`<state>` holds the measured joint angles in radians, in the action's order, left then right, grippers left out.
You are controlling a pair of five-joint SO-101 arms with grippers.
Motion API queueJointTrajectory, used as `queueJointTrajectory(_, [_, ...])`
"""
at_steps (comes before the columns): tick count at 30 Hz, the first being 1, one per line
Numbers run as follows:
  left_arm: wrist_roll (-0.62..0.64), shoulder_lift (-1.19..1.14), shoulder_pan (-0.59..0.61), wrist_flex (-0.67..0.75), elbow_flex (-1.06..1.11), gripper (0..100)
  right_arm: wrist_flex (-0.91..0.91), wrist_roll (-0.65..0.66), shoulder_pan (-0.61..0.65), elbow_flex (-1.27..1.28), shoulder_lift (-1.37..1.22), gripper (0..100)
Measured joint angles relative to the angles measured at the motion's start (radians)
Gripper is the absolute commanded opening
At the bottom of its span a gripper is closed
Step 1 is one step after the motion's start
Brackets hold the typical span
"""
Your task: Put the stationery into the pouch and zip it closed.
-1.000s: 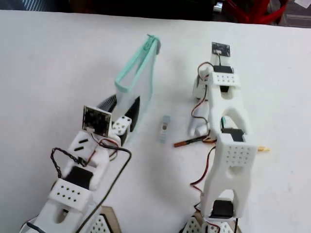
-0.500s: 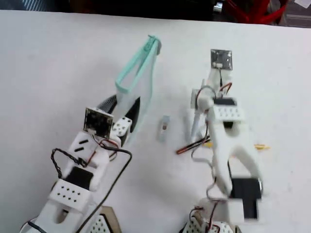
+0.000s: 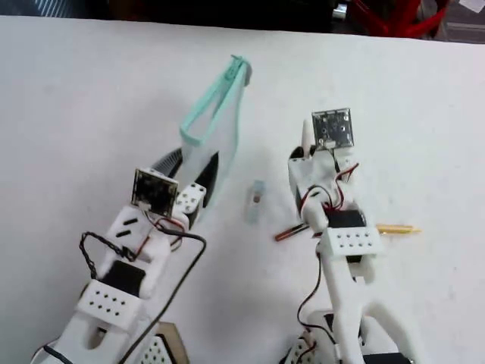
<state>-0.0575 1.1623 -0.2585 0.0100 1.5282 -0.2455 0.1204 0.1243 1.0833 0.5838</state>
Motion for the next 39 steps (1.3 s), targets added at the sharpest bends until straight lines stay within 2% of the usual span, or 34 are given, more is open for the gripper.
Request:
queueJointTrajectory(10, [0.000,0.000,0.000,0.000,0.000,17,-0.020,0.000,-0.003,-0.046,0.040,1.7])
queueJointTrajectory(18, [0.000,0.000,0.000,0.003,0.002,17,-0.252,0.000,0.038,-0.282,0.222,1.7])
queueJointTrajectory(30, [0.000,0.000,0.000,0.003,0.002,17,-0.451,0.009,0.060,-0.615,0.347,1.7])
queueJointTrajectory(39, [0.000,0.000,0.000,0.003,0.002,17,-0.454,0.009,0.075,-0.643,0.347,1.7])
